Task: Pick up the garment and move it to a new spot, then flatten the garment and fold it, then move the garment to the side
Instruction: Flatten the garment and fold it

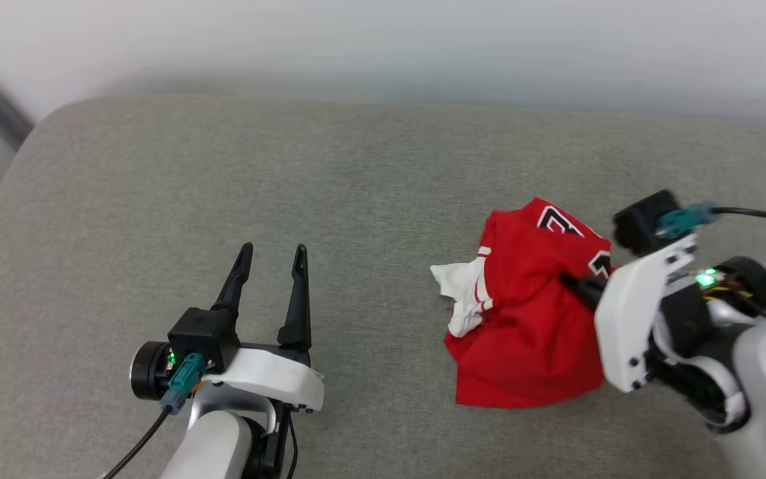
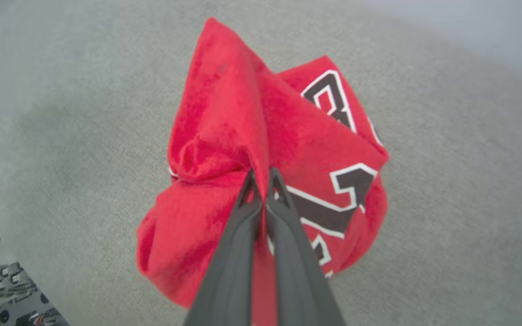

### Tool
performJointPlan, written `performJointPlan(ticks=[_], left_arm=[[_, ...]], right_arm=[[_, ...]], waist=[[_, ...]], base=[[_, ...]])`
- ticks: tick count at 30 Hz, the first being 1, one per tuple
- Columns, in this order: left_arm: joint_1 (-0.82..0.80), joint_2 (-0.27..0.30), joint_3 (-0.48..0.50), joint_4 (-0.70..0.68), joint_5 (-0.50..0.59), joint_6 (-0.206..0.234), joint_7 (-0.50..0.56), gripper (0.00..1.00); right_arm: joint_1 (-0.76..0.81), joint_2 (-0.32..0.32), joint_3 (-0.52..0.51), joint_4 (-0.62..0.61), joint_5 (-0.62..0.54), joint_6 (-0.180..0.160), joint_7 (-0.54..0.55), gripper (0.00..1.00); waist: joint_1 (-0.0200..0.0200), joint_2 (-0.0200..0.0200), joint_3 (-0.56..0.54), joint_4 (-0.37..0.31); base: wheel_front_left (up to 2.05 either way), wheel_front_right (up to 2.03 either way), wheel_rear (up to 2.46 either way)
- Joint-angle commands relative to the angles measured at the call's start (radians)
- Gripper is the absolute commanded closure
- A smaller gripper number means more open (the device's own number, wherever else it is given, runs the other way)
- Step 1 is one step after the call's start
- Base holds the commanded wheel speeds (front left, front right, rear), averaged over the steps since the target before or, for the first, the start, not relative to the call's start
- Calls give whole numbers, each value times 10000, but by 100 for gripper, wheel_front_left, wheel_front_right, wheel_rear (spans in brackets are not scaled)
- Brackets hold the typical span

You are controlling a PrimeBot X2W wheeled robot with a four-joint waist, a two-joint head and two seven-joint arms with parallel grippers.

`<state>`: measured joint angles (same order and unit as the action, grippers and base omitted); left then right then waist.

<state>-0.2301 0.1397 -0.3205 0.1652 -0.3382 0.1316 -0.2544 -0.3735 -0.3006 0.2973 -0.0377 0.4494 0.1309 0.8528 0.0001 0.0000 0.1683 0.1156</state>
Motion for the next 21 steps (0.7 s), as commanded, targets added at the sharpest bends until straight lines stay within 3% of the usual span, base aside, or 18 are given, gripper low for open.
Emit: performJointPlan(ticks=[1, 4, 11, 14, 18, 19, 21], left_arm=[[101, 24, 17, 4, -29, -1, -40, 0], [165, 97, 37, -38, -60, 24, -38, 0], [287, 251, 61, -87, -95, 89, 90, 0], [388, 299, 56, -100, -131, 92, 149, 0], [460, 342, 34, -147, -166, 133, 237, 0], [580, 382, 23, -163, -214, 172, 287, 0], [636, 400, 11, -157, -241, 167, 316, 0]], right_arm=[[299, 46, -456, -257, -75, -3, -255, 100], [925, 302, -1646, -663, -139, -3, -656, 100], [3195, 1625, -4629, -570, -314, -3, -1293, 100], [3995, 2115, -5262, 24, -214, -3, -1546, 100], [4551, 2386, -5353, 1037, -160, -3, -2049, 100], [4547, 2438, -5086, 1410, -137, -3, -2789, 0], [4513, 2440, -4854, 1397, -182, -3, -3372, 0]], waist=[[-1, 0, -124, -308], [-1, 0, -192, -632], [-1, 0, -352, -1204], [-1, 0, -409, -1331], [-1, 0, -494, -1431], [-1, 0, -572, -1473], [-1, 0, -676, -1490]], base=[[0, 0, 0], [0, 0, 0], [0, 0, 0], [0, 0, 0], [0, 0, 0], [0, 0, 0], [0, 0, 0]])
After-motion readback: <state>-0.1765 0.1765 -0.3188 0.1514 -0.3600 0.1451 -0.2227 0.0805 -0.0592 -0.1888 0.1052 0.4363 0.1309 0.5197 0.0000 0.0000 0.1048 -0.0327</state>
